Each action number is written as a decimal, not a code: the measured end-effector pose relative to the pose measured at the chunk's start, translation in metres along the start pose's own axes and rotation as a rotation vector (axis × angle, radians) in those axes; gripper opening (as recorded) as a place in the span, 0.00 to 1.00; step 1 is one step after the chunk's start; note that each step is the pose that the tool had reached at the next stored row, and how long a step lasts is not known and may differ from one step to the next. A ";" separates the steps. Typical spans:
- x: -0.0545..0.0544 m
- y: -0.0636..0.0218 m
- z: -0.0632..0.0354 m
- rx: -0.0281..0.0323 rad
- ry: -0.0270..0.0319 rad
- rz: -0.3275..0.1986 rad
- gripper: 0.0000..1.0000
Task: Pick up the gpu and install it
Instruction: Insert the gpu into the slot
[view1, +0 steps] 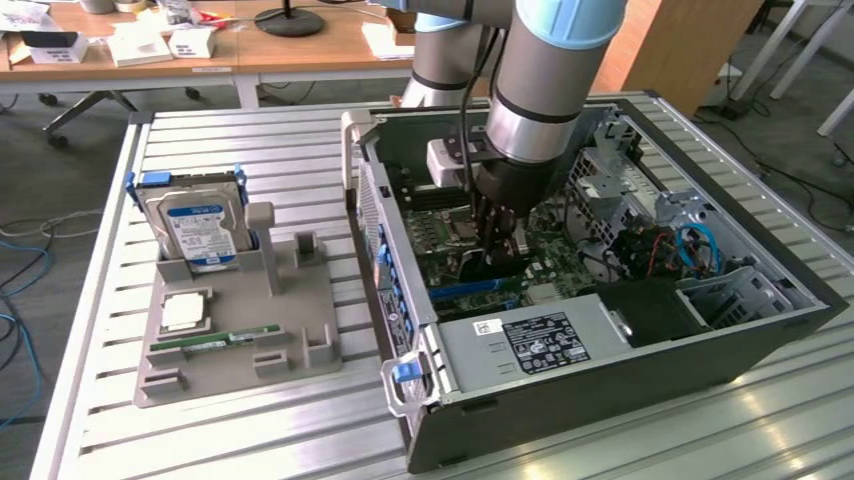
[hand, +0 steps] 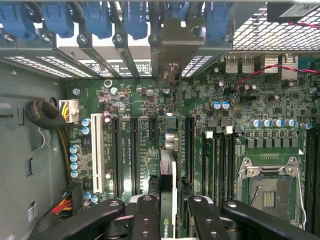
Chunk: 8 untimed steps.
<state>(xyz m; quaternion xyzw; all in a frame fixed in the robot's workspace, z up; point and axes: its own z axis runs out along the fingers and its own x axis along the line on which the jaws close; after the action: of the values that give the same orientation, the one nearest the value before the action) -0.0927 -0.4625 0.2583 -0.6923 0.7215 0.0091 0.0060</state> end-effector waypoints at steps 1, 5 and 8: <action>0.000 0.0000 0.0000 0.0000 -0.0001 0.000 0.26; 0.000 0.0000 0.0025 0.0001 -0.0002 0.000 0.26; 0.000 0.0000 0.0051 0.0001 -0.0002 0.000 0.26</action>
<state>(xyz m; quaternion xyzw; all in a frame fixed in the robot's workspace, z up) -0.0927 -0.4624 0.2531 -0.6923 0.7215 0.0091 0.0061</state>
